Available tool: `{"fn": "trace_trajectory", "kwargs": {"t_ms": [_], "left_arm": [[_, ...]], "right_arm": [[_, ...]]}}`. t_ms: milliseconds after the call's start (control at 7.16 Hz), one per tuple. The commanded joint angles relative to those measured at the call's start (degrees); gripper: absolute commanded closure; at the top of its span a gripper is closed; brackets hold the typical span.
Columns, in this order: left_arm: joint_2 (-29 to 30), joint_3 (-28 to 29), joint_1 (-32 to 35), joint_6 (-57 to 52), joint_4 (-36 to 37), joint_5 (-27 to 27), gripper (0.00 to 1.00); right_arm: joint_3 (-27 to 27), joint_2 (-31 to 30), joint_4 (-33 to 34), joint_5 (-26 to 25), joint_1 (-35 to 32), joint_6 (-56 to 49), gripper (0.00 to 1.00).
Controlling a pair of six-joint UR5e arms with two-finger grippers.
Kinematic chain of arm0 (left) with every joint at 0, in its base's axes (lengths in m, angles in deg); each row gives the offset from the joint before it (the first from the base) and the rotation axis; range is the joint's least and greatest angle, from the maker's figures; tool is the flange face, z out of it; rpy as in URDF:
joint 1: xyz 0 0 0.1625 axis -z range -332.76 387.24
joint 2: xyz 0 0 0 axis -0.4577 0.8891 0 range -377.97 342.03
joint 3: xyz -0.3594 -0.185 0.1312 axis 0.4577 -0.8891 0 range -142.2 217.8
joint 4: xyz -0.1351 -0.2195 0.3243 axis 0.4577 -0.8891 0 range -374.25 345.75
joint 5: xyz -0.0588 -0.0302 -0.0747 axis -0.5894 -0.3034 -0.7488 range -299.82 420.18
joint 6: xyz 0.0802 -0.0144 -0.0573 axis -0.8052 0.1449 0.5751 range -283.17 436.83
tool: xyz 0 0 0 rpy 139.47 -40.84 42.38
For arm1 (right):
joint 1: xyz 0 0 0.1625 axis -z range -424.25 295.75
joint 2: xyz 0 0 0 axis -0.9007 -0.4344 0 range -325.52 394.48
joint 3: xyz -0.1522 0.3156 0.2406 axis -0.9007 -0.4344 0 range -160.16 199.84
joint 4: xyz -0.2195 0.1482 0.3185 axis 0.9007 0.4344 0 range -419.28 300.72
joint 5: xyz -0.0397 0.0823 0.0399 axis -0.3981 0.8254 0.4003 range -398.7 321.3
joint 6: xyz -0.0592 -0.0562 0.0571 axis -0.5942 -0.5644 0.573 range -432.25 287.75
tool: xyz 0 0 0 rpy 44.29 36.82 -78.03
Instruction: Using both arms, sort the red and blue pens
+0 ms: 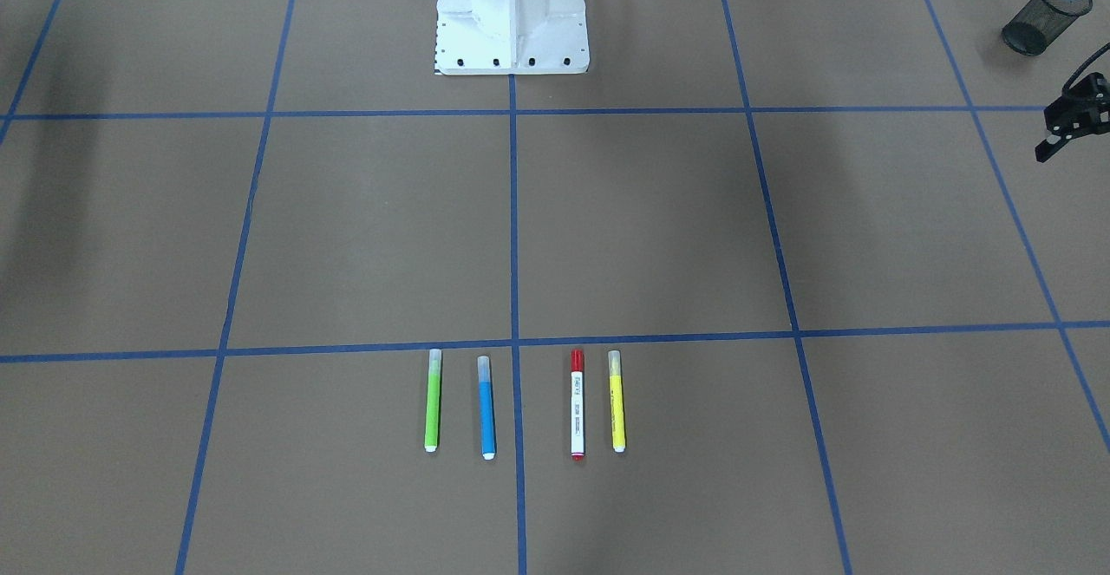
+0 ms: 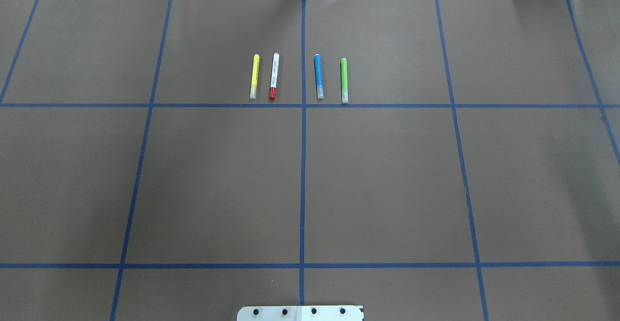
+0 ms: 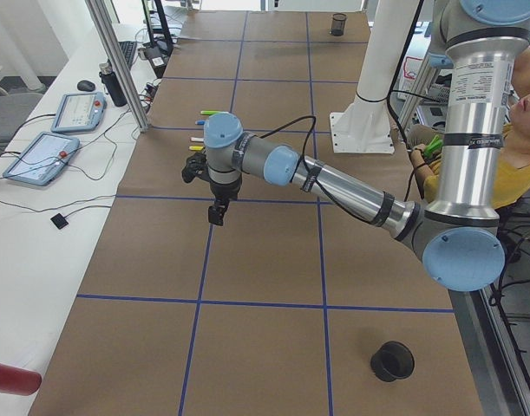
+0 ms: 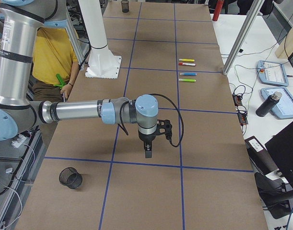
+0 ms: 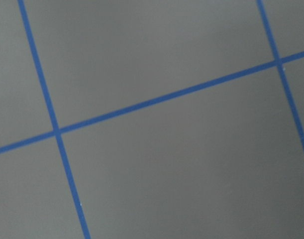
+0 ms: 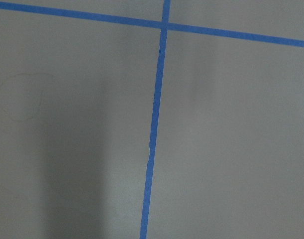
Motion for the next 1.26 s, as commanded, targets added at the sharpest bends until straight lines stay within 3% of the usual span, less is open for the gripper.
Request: {"fn": "trace_trajectory", "kwargs": {"t_ms": [0, 419, 559, 838, 1118], "left_arm": [[9.7, 3.2, -1.6, 0.3, -2.5, -0.2, 0.0], [19.8, 3.8, -13.3, 26.5, -3.5, 0.5, 0.0], [20.9, 3.9, -17.5, 27.3, -10.1, 4.0, 0.0], [28.1, 12.3, -28.6, 27.8, -15.0, 11.3, 0.0], [29.6, 16.6, -31.0, 39.2, -20.8, 17.4, 0.0]], "right_arm": [[-0.5, 3.9, -0.5, 0.4, 0.0, 0.6, 0.0], [-0.7, 6.6, -2.2, 3.1, 0.1, 4.4, 0.0], [-0.7, 6.9, -2.9, 5.2, 0.2, 7.3, 0.0], [-0.8, 7.1, -5.3, 8.0, 0.9, 7.7, 0.0], [-1.6, 7.0, -5.6, 8.0, 1.0, 7.7, 0.0]]}}
